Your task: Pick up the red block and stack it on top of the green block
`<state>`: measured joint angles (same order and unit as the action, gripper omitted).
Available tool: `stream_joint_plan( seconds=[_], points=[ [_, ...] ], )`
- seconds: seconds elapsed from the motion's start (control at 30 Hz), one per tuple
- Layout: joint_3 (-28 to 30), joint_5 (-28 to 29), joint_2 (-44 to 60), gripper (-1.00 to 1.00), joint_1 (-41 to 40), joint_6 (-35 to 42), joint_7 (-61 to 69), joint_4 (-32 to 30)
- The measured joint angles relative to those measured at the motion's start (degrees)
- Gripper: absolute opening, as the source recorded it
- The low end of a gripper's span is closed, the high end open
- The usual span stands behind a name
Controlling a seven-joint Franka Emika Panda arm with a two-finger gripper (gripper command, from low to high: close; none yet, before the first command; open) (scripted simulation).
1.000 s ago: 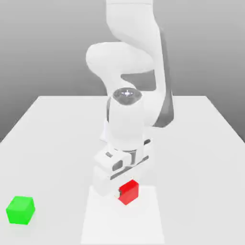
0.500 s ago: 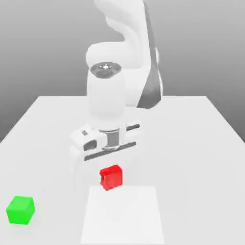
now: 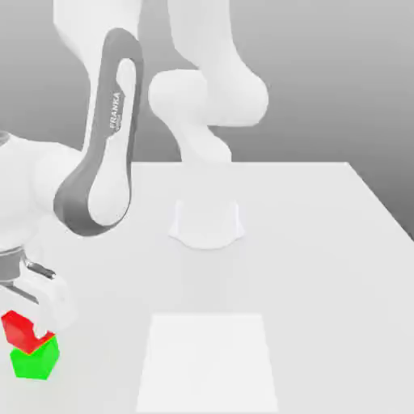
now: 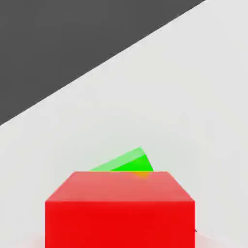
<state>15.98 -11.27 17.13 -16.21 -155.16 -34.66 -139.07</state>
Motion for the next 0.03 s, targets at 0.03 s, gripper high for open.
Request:
stream_joint_plan(
  seconds=[0.03],
  points=[
    [0.00, 0.00, 0.00, 1.00, 0.00, 0.00, 0.00, 0.00]
  ],
)
